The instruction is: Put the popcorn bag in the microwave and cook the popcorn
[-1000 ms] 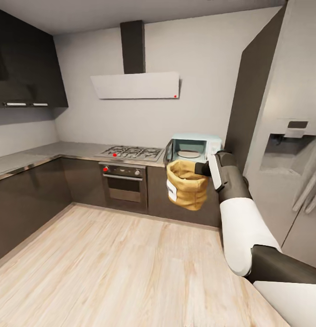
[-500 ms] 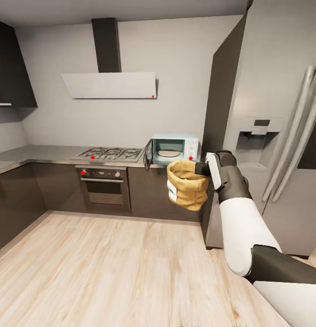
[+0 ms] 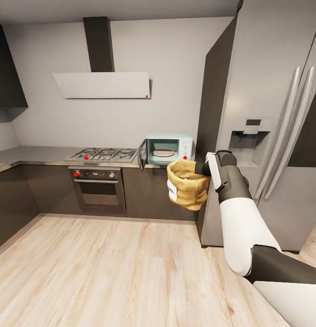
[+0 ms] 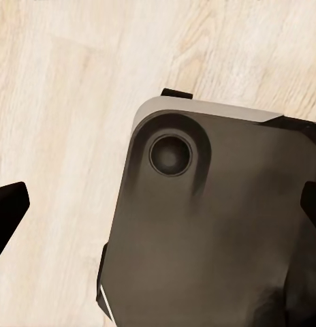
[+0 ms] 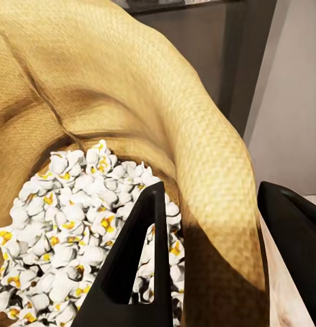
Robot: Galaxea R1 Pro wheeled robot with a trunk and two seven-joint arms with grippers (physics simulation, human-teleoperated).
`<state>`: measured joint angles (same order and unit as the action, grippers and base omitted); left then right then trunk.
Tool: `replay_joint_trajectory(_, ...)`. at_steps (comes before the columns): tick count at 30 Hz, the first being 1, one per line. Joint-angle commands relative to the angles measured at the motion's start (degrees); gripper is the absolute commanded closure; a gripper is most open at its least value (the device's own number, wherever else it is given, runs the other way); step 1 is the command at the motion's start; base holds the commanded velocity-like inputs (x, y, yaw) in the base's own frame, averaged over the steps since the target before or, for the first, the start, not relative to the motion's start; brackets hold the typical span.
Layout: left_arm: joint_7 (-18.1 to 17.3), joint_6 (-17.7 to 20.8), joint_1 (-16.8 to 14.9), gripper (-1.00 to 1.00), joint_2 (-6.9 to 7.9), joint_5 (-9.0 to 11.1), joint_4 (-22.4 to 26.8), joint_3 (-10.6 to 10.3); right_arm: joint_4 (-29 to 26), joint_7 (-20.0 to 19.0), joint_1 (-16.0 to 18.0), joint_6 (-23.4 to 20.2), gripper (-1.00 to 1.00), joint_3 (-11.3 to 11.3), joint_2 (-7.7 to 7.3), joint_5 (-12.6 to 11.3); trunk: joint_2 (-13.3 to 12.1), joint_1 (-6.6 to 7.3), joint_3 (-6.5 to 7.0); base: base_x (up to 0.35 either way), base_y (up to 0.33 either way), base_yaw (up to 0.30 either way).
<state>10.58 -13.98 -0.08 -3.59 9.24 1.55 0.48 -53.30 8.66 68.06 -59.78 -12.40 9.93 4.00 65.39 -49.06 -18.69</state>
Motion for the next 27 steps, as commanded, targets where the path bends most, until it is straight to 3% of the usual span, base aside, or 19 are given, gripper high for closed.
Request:
replay_joint_trajectory(1,0.1,-0.2,0.0,-1.00,-0.02,0.3,0.0,0.0,-0.1,-0.2,0.1,-0.2,1.00,-0.2,0.07,0.4,0.0,0.00,-0.07,0.000,0.000,0.000)
replay_joint_trajectory(11,0.0,0.3,0.0,-1.00,0.07,0.5,0.0,0.2,0.0,-0.1,0.1,-0.2,1.00,-0.1,0.07,0.2,0.0,0.00,-0.07,0.016,0.000,0.000)
replay_joint_trajectory(27,-0.1,0.5,0.0,-1.00,0.16,0.4,0.0,0.2,0.1,-0.6,0.1,-0.2,1.00,-0.1,0.07,-0.6,0.0,0.00,-0.07,0.310,0.126,0.000)
